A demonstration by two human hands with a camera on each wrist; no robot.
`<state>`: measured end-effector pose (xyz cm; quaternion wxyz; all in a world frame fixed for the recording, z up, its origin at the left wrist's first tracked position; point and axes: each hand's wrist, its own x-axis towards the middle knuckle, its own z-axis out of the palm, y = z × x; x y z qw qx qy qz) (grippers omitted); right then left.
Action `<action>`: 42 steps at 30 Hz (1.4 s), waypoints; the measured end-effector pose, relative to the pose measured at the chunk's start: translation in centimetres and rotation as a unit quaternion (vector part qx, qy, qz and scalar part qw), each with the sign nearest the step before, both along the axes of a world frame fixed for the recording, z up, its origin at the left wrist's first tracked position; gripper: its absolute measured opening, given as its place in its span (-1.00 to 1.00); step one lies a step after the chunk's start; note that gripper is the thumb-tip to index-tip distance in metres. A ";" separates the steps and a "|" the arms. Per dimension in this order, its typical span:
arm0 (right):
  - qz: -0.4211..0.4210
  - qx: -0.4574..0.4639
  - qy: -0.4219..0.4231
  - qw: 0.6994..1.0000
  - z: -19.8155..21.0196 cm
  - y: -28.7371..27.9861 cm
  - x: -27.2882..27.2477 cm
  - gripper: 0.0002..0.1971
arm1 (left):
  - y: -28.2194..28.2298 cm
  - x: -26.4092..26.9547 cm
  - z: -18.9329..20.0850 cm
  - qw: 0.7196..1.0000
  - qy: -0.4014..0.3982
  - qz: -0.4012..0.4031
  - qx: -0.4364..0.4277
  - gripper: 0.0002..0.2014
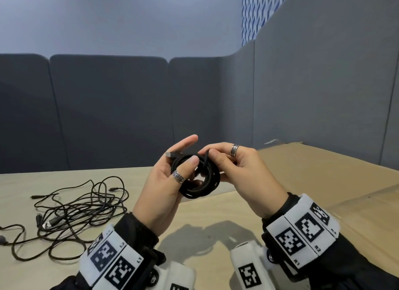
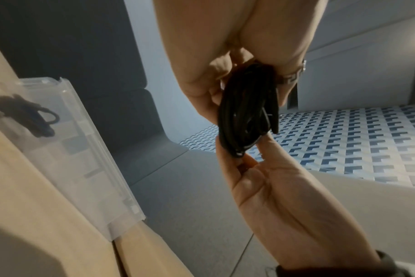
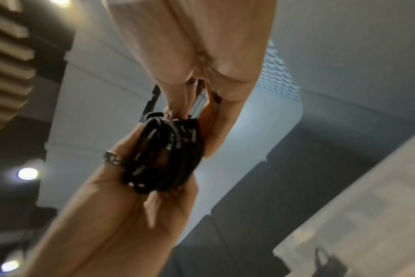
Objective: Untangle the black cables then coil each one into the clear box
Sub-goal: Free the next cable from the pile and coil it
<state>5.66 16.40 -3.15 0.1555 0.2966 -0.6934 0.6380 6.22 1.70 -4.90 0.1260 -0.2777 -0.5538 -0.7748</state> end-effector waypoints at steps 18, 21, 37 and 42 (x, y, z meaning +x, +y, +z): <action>0.002 -0.017 -0.065 0.998 -0.3 -1.4 0.8 -0.61 | -0.4 -0.8 -0.4 0.997 0.021 0.079 0.013 -0.69; -0.095 0.057 0.007 0.994 -0.6 -1.4 0.6 -0.65 | -0.3 -0.9 -0.6 0.996 0.024 0.085 0.002 -0.67; -0.014 -0.105 -0.084 0.991 -0.8 -0.4 -0.3 -0.68 | -0.6 -1.5 -0.5 0.996 -0.028 0.067 -0.056 -0.56; 0.062 -0.201 -0.146 0.967 -0.5 0.0 -0.6 -0.65 | -0.7 -1.4 -0.7 0.998 -0.049 -0.030 -0.033 -0.54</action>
